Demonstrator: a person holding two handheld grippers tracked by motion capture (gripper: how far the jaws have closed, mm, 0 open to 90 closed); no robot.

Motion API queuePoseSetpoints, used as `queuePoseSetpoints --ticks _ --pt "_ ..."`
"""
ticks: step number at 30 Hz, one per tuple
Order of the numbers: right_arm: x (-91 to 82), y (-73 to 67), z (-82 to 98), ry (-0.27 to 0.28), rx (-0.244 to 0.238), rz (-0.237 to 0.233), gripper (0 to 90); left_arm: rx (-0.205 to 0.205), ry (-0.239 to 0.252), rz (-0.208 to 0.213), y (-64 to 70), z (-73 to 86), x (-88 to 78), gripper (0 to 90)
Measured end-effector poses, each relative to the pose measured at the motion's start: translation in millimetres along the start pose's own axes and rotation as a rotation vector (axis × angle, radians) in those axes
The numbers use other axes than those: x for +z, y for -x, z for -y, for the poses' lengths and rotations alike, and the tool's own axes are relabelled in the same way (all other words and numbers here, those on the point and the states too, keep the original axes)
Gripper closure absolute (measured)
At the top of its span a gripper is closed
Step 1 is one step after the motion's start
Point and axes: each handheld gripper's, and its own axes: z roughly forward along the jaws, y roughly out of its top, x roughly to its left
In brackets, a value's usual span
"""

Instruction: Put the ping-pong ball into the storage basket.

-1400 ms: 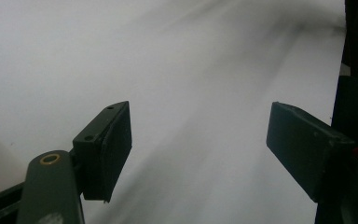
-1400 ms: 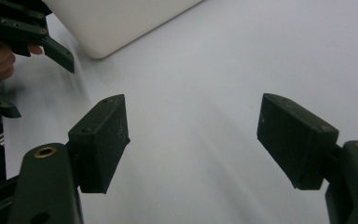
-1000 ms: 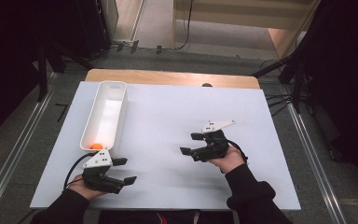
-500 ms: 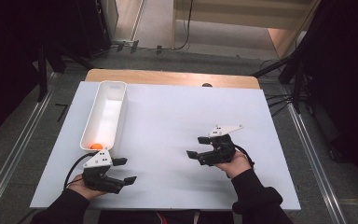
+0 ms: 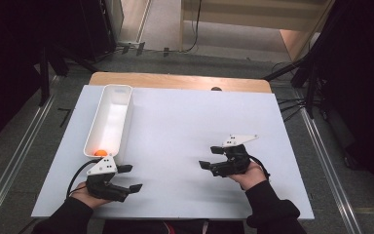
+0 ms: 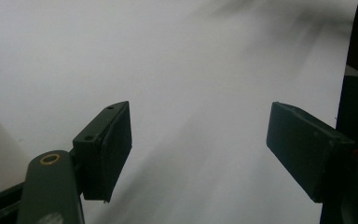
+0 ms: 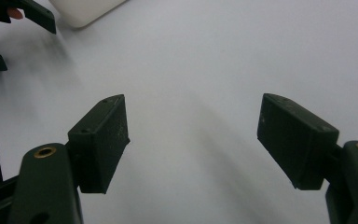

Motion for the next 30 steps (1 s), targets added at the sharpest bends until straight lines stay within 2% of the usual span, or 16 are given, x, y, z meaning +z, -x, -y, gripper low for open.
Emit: queuePoseSetpoints --ticks 12,27,30 --pt "-5.9 2.0 11.4 0.002 0.008 0.009 23.5 0.001 -0.006 -0.001 -0.1 -0.2 -0.2 22.9" --pt "-19.4 7.0 28.0 0.010 0.025 0.051 23.5 0.000 -0.003 -0.005 -0.5 -0.2 -0.2 22.8" --pt "-21.8 8.3 31.8 0.009 0.041 0.055 23.5 -0.001 -0.003 -0.005 -0.5 -0.2 -0.2 22.9"
